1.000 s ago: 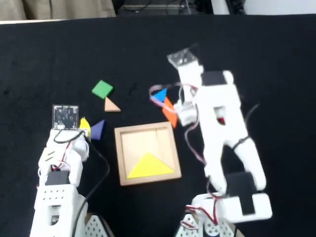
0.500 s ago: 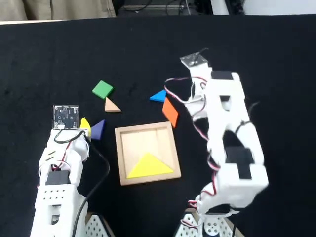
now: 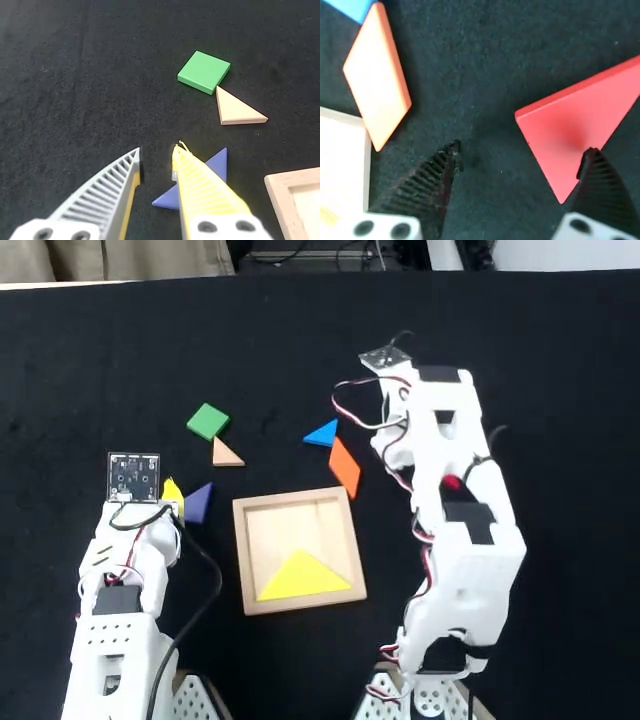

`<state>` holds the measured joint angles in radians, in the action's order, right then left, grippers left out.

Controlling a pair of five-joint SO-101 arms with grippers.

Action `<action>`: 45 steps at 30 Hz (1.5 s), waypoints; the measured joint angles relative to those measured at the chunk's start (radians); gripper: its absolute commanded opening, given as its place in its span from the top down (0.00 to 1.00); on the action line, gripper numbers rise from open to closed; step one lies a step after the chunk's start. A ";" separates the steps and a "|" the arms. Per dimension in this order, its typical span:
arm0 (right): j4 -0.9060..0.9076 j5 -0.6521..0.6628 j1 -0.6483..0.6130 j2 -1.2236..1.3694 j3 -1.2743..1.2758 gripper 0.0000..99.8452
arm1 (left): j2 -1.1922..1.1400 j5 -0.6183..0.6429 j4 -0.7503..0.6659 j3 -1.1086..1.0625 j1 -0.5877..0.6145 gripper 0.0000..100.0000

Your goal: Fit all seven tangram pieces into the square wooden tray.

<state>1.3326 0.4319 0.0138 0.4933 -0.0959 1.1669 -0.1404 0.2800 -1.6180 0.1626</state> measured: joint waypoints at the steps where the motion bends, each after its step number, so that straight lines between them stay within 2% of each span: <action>1: 0.000 0.000 0.000 0.008 -0.009 0.63 | 0.000 0.000 0.000 0.000 0.000 0.88; 25: 0.003 -0.003 0.018 0.152 -0.164 0.64 | 0.000 0.000 0.000 0.000 0.000 0.88; 33: 0.144 0.000 0.051 0.167 -0.327 0.64 | 0.000 0.000 0.000 0.000 0.000 0.88; 40: 0.149 0.000 0.051 0.167 -0.353 0.64 | 0.000 0.000 0.000 0.000 0.000 0.88; 45: 0.149 -0.048 0.028 0.167 -0.353 0.64 | 0.000 0.000 0.000 0.000 0.000 0.88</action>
<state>1.4814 0.3844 0.0414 0.6605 -0.4488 1.1669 -0.1404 0.2800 -1.6180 0.1626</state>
